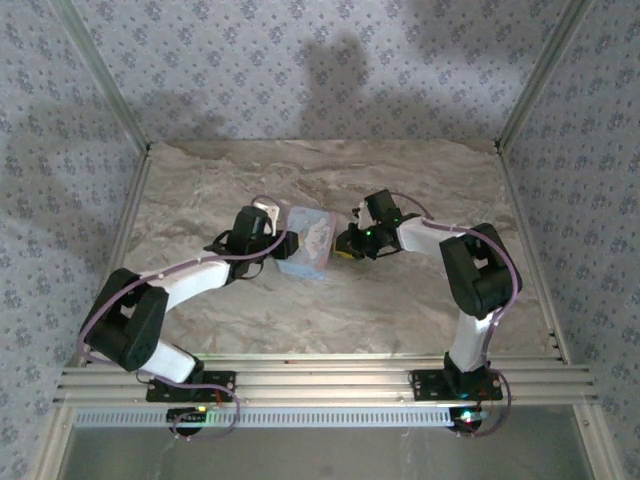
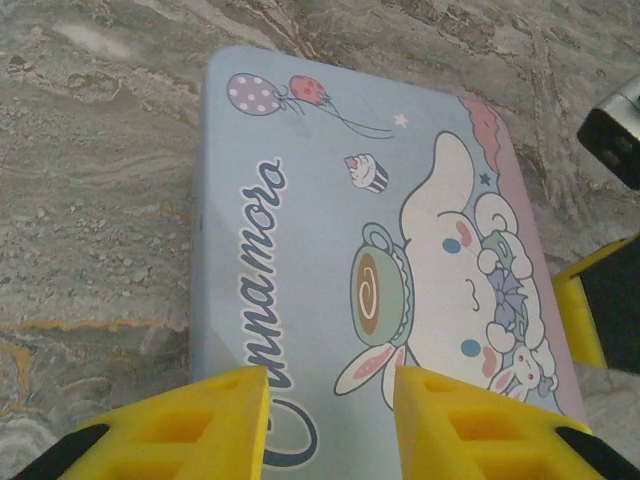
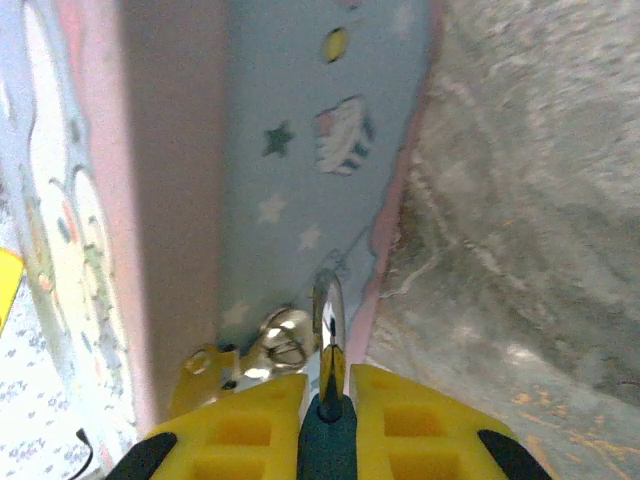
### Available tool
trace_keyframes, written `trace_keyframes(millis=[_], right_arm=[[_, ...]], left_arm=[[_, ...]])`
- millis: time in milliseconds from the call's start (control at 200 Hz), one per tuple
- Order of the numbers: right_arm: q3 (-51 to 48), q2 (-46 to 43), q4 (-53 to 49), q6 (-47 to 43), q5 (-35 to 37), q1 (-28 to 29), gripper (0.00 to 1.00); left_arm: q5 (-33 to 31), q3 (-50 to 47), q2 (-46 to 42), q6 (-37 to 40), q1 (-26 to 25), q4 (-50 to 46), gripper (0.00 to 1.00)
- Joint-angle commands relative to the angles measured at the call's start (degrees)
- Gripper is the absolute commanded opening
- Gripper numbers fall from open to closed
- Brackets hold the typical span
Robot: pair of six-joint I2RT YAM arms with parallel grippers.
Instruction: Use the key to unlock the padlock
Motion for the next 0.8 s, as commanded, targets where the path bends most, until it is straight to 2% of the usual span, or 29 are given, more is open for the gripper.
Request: trace_keyframes(millis=[0, 225, 335, 405, 565, 794], right_arm=[[0.6, 0.4, -0.3, 1.8, 1.9, -0.5, 0.09], [-0.7, 1.6, 5.5, 4.1, -0.1, -0.8, 0.1], [0.1, 1.6, 4.6, 4.3, 1.5, -0.9, 0.1], [1.8, 1.1, -0.2, 2.5, 4.1, -1.2, 0.09], [5.5, -0.8, -14.8, -3.1, 10.1, -2.5, 0.09], [7.1, -1.6, -30.7, -14.1, 14.2, -6.3, 0.11]], left_arm=[[-1.2, -0.9, -2.2, 0.5, -0.3, -3.1, 0.39], [-2.2, -1.6, -6.6, 1.4, -0.3, -4.8, 0.46], [-3.1, -1.7, -9.5, 2.3, -0.3, -6.9, 0.47], [-3.7, -1.7, -11.5, 2.8, -0.3, -8.3, 0.5], [-5.2, -1.3, -16.0, 4.7, -0.3, -11.6, 0.62], [-7.3, -0.1, -19.0, 5.5, -0.3, -16.9, 0.82]])
